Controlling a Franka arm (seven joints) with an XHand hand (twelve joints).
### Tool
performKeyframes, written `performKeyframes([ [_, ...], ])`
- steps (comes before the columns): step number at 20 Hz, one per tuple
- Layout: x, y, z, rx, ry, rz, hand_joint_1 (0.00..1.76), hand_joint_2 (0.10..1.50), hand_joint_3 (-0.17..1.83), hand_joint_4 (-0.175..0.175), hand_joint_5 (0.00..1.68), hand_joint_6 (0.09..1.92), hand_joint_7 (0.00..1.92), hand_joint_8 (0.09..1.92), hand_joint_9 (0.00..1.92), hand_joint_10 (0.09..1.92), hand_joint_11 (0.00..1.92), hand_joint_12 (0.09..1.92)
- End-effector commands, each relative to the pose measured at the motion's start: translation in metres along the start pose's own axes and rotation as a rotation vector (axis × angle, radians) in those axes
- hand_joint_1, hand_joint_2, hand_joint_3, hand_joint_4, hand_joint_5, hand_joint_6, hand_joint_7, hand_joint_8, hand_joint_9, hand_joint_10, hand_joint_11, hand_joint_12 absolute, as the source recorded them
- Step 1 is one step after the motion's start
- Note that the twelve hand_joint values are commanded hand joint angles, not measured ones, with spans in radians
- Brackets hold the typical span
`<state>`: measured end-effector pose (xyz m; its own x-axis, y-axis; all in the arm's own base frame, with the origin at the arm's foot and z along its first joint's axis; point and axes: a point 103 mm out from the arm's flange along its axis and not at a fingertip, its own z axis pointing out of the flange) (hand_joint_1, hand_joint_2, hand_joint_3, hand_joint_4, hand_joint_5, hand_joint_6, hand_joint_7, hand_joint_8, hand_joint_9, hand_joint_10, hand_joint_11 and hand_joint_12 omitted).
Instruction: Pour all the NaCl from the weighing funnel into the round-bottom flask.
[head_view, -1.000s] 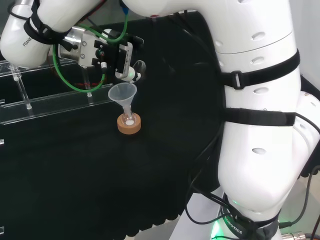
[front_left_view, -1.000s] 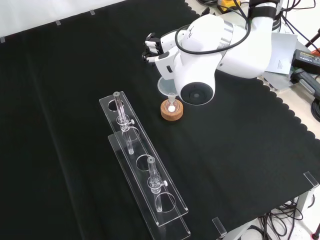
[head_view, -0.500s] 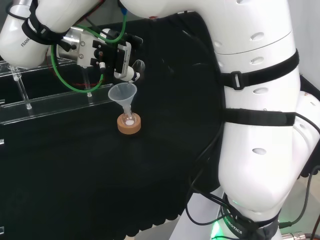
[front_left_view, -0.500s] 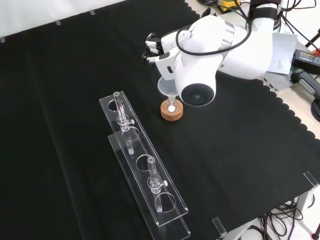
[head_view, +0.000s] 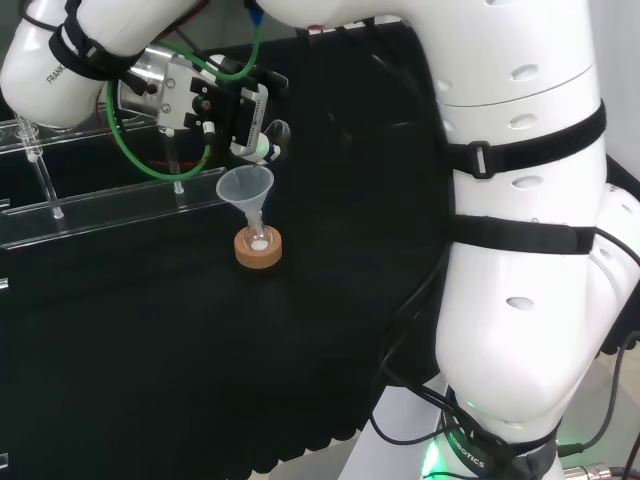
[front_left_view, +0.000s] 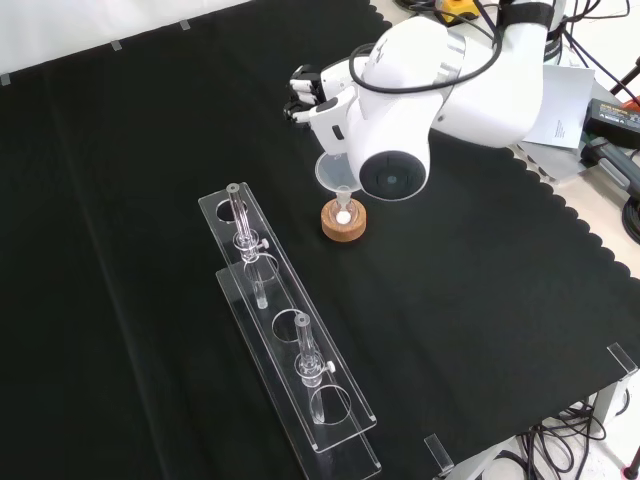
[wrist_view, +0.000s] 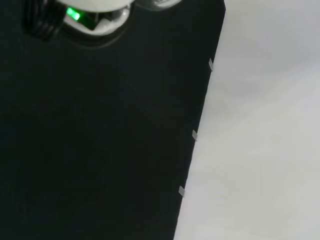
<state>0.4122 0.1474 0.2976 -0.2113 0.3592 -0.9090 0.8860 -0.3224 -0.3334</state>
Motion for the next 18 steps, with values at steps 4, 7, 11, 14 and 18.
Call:
performKeyframes([
  [4, -0.004, 0.002, 0.009, -0.029, 0.105, -0.012, 1.11, 0.69, 0.64, 0.175, 1.21, 0.78, 0.49, 0.64, 0.95, 0.29, 0.85, 1.01],
  [7, -0.006, 0.002, 0.011, -0.044, 0.143, -0.022, 1.11, 0.69, 0.64, 0.175, 1.21, 0.78, 0.49, 0.64, 0.95, 0.29, 0.85, 1.01],
  [11, -0.009, 0.004, 0.015, -0.064, 0.183, -0.027, 1.11, 0.69, 0.64, 0.175, 1.21, 0.78, 0.49, 0.64, 0.95, 0.29, 0.85, 1.01],
  [14, -0.010, 0.005, 0.020, -0.064, 0.211, -0.029, 1.11, 0.69, 0.64, 0.175, 1.21, 0.78, 0.49, 0.64, 0.95, 0.29, 0.85, 1.01],
  [18, -0.016, 0.009, 0.030, -0.064, 0.263, -0.033, 1.11, 0.69, 0.64, 0.175, 1.21, 0.78, 0.49, 0.64, 0.95, 0.29, 0.85, 1.01],
])
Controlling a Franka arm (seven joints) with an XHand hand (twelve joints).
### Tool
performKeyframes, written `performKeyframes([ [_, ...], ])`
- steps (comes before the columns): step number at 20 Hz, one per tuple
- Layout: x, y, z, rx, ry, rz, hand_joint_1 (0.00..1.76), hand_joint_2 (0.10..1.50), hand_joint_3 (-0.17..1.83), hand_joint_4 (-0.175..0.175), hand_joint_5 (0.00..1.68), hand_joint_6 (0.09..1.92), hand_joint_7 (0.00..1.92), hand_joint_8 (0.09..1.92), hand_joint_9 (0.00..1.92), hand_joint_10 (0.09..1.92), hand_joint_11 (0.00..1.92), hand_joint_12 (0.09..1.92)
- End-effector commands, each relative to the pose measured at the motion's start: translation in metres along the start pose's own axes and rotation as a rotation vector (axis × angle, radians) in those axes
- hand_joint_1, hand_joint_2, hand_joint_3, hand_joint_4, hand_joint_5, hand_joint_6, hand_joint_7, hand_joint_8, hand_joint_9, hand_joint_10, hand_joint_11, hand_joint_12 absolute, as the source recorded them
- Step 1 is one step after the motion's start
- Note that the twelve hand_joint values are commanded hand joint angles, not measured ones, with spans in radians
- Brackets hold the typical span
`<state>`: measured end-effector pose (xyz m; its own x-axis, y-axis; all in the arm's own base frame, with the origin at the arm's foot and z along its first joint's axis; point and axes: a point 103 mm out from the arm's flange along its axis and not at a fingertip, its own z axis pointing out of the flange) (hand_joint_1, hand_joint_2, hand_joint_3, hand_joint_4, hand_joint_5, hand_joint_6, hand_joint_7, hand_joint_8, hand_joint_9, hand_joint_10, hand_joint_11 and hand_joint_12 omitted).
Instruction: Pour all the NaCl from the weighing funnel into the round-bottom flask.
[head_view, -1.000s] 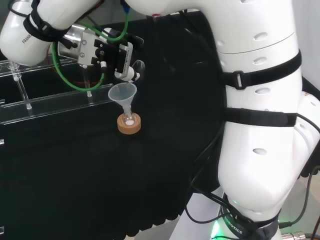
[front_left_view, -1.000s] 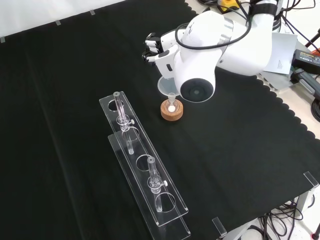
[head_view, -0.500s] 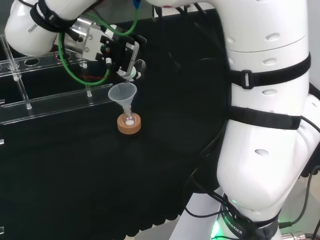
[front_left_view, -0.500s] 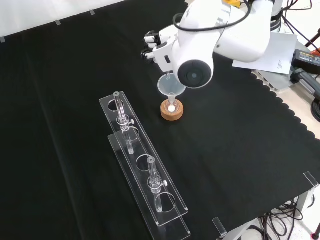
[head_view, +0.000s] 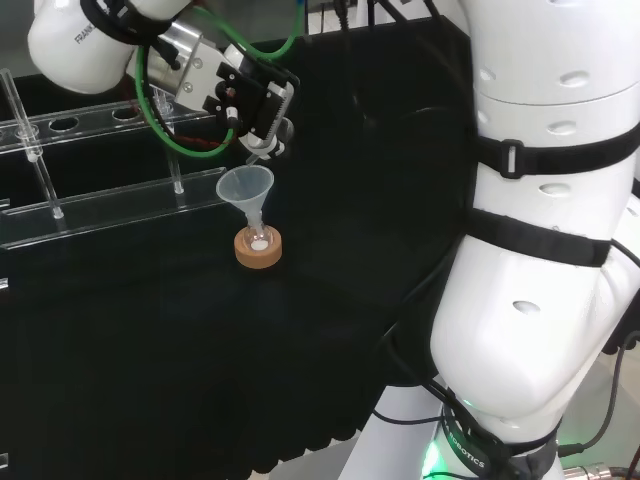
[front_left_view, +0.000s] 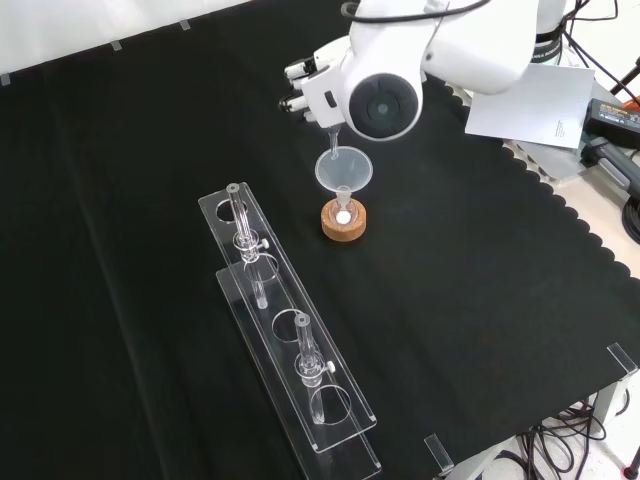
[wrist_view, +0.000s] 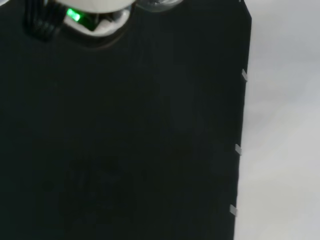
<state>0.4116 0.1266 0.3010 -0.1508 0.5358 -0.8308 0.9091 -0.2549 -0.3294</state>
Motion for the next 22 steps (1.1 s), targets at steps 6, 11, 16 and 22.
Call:
performKeyframes([
  [6, -0.014, 0.007, 0.018, -0.002, 0.149, -0.014, 1.11, 0.69, 0.64, 0.175, 1.21, 0.79, 0.49, 0.64, 0.95, 0.29, 0.83, 1.00],
  [11, -0.018, 0.010, 0.026, -0.018, 0.237, -0.019, 1.11, 0.69, 0.64, 0.175, 1.20, 0.79, 0.50, 0.64, 0.95, 0.29, 0.83, 1.01],
  [16, -0.028, 0.016, 0.036, -0.020, 0.350, -0.019, 1.11, 0.69, 0.64, 0.175, 1.20, 0.79, 0.51, 0.65, 0.95, 0.29, 0.83, 1.01],
  [22, -0.035, 0.022, 0.045, -0.023, 0.437, -0.038, 1.10, 0.69, 0.64, 0.175, 1.20, 0.79, 0.51, 0.65, 0.95, 0.29, 0.83, 1.01],
])
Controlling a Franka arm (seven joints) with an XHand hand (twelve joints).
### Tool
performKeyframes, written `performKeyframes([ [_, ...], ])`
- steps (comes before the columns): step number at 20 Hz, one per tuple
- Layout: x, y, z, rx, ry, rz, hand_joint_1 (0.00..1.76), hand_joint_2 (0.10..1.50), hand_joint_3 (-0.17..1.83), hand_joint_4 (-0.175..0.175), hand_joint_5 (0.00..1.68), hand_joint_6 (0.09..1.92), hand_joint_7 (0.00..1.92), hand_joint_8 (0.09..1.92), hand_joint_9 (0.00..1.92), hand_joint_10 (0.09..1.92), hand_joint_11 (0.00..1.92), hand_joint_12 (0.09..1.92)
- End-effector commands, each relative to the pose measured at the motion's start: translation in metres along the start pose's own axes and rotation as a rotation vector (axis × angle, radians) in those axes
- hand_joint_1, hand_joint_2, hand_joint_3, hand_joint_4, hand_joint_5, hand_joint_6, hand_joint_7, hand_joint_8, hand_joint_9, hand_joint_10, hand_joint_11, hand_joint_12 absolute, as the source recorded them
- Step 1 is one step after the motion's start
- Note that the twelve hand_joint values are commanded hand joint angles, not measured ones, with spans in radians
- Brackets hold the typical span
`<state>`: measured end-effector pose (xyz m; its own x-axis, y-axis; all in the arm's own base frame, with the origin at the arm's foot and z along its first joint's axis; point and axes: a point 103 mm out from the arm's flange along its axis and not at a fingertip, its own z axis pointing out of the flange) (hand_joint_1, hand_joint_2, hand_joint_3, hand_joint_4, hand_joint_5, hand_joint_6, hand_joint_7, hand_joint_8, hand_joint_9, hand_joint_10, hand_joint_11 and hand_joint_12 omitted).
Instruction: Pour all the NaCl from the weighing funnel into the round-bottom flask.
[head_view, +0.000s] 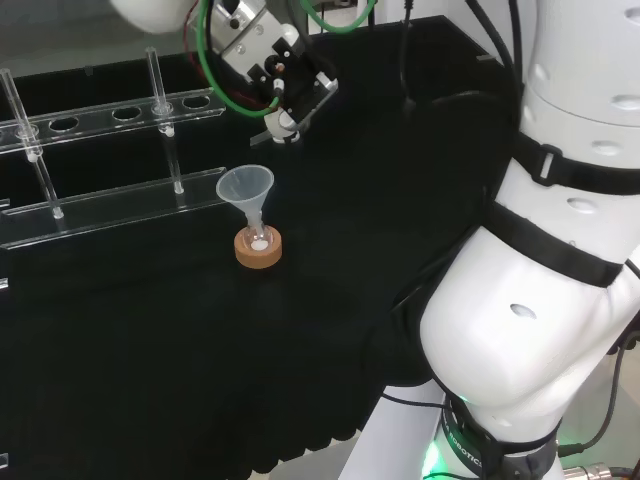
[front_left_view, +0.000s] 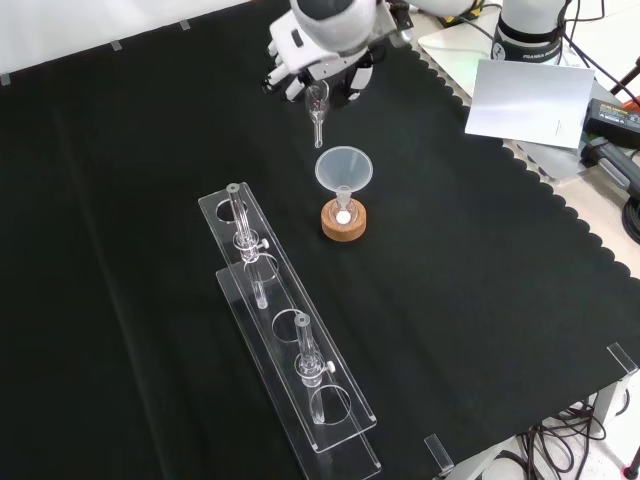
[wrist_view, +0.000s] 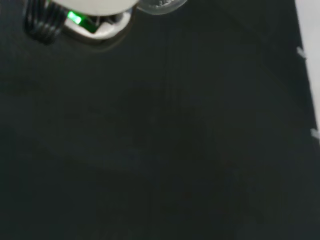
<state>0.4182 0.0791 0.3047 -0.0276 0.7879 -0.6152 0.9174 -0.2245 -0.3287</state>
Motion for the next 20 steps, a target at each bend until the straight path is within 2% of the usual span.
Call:
performKeyframes([
  [1, -0.010, 0.006, 0.010, 0.006, 0.087, -0.019, 1.10, 0.69, 0.64, 0.175, 1.20, 0.79, 0.51, 0.65, 0.95, 0.29, 0.83, 1.01],
  [20, -0.028, 0.024, 0.033, -0.013, 0.309, -0.068, 1.10, 0.70, 0.64, 0.175, 1.20, 0.80, 0.51, 0.64, 0.95, 0.29, 0.82, 1.02],
])
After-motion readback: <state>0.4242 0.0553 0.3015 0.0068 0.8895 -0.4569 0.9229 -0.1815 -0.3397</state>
